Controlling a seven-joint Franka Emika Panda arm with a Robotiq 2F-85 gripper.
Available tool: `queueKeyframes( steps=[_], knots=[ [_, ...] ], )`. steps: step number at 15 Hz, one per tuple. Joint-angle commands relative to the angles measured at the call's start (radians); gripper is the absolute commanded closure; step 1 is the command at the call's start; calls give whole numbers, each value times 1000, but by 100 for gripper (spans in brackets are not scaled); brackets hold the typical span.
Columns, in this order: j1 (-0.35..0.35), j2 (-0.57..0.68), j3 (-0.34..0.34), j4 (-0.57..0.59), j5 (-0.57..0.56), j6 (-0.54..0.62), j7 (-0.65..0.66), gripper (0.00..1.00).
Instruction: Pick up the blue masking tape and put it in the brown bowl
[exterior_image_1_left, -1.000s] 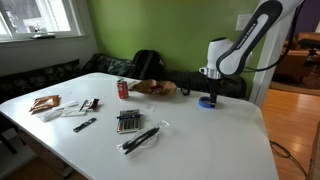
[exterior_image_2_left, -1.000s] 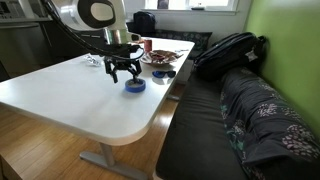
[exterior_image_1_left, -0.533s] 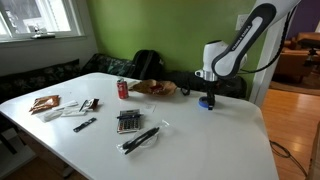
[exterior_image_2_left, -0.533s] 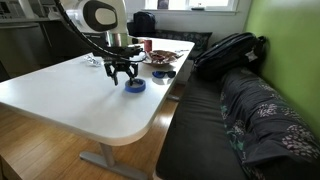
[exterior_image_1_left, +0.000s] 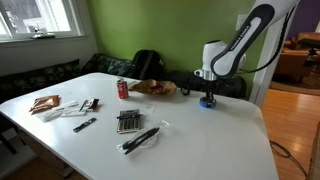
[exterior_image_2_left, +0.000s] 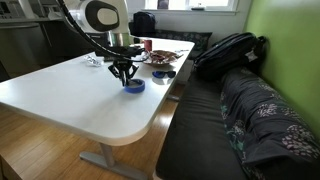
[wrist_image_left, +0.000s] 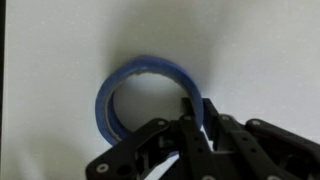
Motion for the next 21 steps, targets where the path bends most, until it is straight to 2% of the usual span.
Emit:
queueKeyframes(
  steps=[1,3,4,5,7,8,9,11,15,16,18,20,21],
  knots=[
    [-6,-61,9,-66,6,62,11,99],
    [-29,-96,40,-98,19,76,-31,97],
    [1,-108,5,-101,-14,51,-1,97],
    [-2,-53,13,-44,0,54,-3,87],
    [0,-79,12,-66,-1,54,-4,87],
    [1,-86,11,-71,-1,54,-4,97],
    [35,-70,-14,-62,-11,178,78,97],
    [73,-52,-6,1,-17,262,119,97],
    [190,28,-66,163,-57,445,206,97],
    [135,-38,-18,78,-41,379,164,87],
    [173,-9,-35,136,-44,408,188,87],
    [179,8,-43,155,-45,411,190,87],
    [236,45,-107,185,-39,466,252,97]
  ],
)
